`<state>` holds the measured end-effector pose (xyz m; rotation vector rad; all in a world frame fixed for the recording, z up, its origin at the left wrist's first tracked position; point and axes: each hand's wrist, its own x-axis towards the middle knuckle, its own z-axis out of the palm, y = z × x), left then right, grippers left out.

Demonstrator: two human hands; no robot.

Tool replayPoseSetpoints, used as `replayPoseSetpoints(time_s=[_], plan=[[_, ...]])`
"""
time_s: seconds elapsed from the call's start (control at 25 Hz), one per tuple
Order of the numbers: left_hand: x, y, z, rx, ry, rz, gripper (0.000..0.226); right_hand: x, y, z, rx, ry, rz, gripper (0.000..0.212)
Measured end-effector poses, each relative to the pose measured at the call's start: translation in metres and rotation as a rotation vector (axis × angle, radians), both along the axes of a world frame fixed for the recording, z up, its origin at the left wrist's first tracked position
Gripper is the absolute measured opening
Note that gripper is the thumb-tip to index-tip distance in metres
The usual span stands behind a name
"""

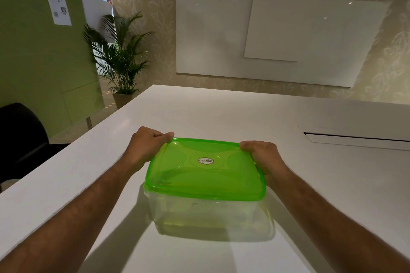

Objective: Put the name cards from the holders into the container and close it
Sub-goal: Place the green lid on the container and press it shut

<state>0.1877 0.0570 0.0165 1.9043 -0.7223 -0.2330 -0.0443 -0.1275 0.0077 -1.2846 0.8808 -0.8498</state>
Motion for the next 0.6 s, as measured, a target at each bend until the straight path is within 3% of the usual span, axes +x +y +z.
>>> replayPoseSetpoints(time_s=[0.44,0.6], plan=[[0.0053,0.0018,0.002,0.082,-0.069,-0.04,0.057,0.0024,0.0051,0.0,-0.028,0.034,0.013,0.008],[0.0062,0.0027,0.0005,0.108,-0.067,-0.064,0.053,0.0028,0.0046,-0.0005,-0.049,0.054,0.021,0.01]])
